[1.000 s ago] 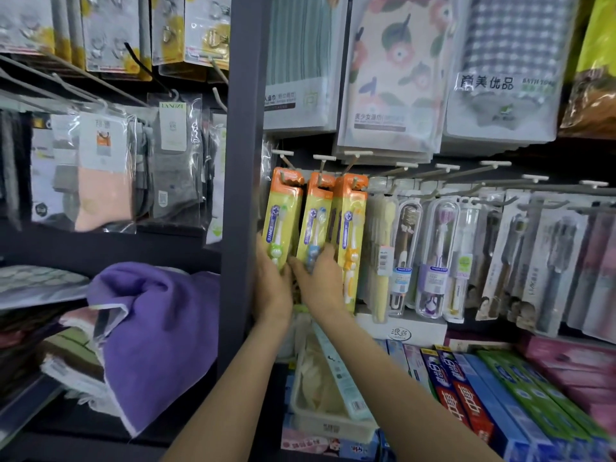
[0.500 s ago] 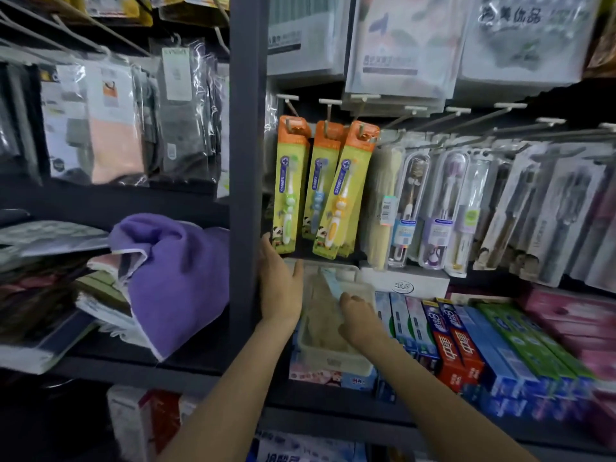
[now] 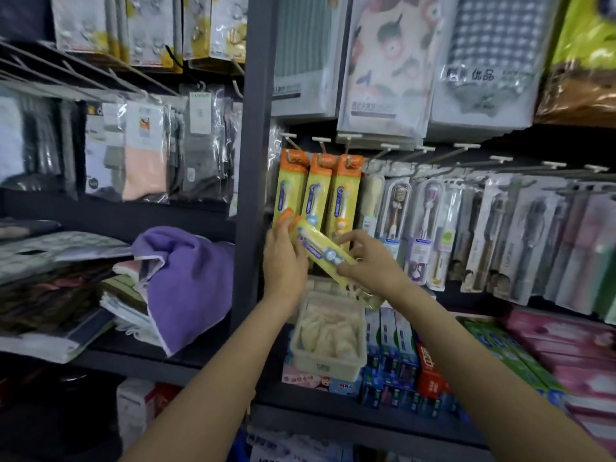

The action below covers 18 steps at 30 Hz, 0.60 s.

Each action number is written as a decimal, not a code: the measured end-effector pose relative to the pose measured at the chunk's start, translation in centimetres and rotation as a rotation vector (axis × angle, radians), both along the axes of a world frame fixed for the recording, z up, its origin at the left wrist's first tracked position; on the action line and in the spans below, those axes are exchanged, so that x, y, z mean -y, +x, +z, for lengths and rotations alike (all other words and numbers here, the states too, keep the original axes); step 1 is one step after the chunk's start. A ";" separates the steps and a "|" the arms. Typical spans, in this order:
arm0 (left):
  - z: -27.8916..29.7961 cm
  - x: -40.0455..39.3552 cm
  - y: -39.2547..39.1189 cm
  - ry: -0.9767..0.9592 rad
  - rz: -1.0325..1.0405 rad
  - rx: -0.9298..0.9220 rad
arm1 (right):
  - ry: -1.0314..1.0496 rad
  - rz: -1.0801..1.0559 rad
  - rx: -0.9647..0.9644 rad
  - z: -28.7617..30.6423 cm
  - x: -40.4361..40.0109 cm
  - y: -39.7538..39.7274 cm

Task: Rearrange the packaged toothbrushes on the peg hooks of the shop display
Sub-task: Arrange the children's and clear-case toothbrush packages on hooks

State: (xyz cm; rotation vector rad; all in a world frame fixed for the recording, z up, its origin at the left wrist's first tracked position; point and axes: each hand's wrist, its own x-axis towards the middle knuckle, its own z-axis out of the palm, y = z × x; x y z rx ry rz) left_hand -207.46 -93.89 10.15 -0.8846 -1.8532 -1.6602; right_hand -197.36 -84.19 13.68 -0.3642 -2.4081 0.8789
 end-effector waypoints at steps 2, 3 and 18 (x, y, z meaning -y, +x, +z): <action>1.4 -0.2 -0.2 -0.043 -0.026 0.006 | 0.029 -0.014 -0.097 0.7 0.2 -0.4; 2.0 -0.3 -0.2 -0.067 -0.022 0.013 | 0.038 -0.031 -0.145 1.1 0.3 -0.6; 4.9 -2.3 -3.2 -0.065 0.133 -0.015 | -0.157 -0.110 -0.362 0.8 0.4 -5.0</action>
